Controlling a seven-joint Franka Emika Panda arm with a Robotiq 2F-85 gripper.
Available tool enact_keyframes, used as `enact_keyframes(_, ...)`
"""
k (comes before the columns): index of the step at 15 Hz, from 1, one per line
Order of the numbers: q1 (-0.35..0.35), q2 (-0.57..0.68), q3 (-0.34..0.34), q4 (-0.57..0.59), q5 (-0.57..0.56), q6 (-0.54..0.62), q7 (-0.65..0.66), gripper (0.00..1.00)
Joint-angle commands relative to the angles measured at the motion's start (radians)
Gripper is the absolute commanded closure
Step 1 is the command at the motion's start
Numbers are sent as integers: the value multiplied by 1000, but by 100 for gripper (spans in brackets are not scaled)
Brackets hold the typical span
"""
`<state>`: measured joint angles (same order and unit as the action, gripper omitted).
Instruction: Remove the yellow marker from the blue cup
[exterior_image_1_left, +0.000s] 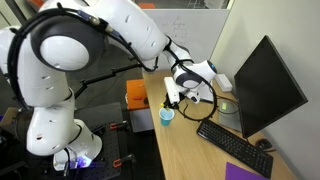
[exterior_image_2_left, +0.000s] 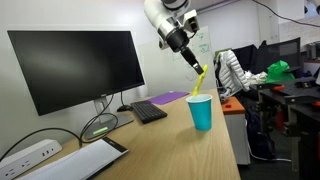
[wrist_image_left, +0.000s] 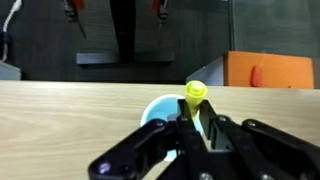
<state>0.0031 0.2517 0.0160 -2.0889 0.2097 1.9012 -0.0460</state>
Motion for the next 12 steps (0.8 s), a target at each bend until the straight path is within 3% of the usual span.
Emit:
enact_keyframes(1, -21, -106, -3, -32, 59, -51, -27, 96)
enact_keyframes(7, -31, -230, -59, -110, -160, 164, 202, 96)
enact_keyframes(12, -64, -123, -114, -194, -331, 520, 405, 96)
